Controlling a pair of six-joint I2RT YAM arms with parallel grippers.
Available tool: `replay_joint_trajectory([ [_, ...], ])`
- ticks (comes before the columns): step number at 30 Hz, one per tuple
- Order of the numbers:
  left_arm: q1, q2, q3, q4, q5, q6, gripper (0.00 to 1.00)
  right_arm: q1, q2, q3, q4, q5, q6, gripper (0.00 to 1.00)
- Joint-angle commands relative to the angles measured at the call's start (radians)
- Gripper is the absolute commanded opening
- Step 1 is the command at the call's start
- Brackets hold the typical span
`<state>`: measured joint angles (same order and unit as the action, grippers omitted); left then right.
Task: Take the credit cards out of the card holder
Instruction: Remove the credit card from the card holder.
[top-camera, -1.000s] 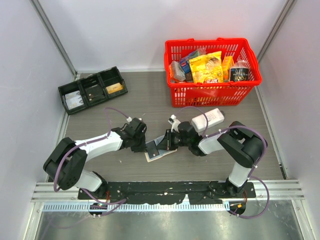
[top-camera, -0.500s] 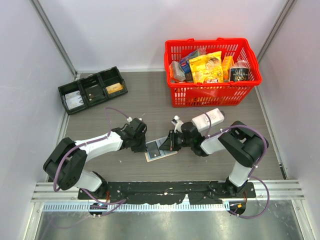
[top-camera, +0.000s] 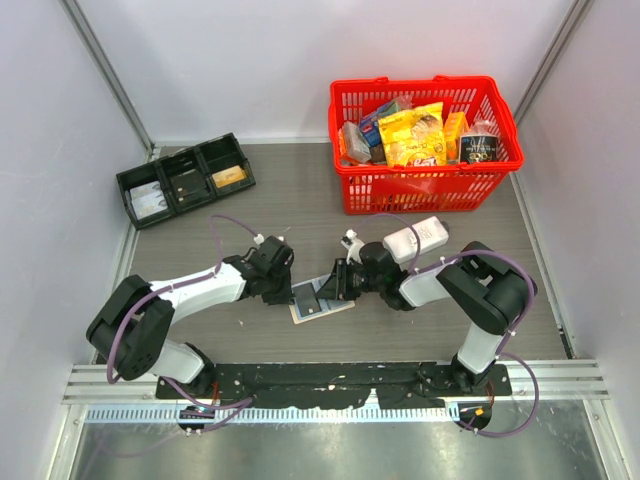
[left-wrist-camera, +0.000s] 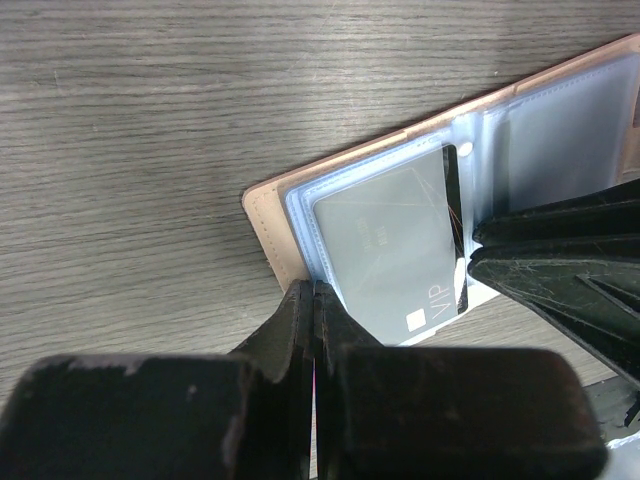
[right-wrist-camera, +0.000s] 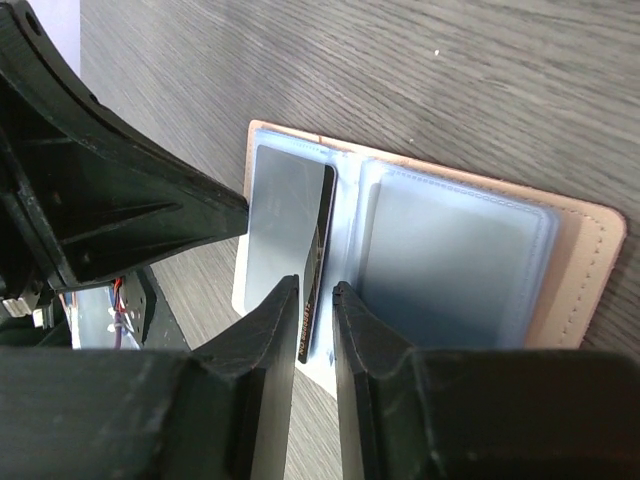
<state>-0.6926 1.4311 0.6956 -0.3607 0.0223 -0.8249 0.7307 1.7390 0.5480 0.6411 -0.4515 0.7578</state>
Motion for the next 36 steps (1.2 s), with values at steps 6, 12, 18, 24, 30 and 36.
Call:
replay_joint_trajectory([
  [6,-0.012,0.008,-0.015,-0.014,0.004,0.021,0.00,0.009,0.030,0.047,-0.052,0.027,-0.064,0.21],
  [12,-0.010,0.006,-0.015,-0.011,0.005,0.021,0.00,0.026,0.040,0.063,-0.052,0.017,-0.072,0.18],
  [18,-0.010,0.002,-0.016,-0.012,0.005,0.021,0.00,0.030,0.047,0.072,-0.057,0.019,-0.078,0.18],
  [24,-0.010,0.009,-0.015,-0.004,0.011,0.021,0.00,0.033,0.047,0.067,-0.006,-0.026,-0.054,0.18],
  [30,-0.012,0.012,-0.015,-0.001,0.016,0.023,0.00,0.033,0.068,0.059,0.078,-0.082,-0.018,0.18],
  [36,-0.010,0.012,-0.015,-0.004,0.013,0.023,0.00,0.032,0.064,0.041,0.123,-0.081,-0.006,0.08],
])
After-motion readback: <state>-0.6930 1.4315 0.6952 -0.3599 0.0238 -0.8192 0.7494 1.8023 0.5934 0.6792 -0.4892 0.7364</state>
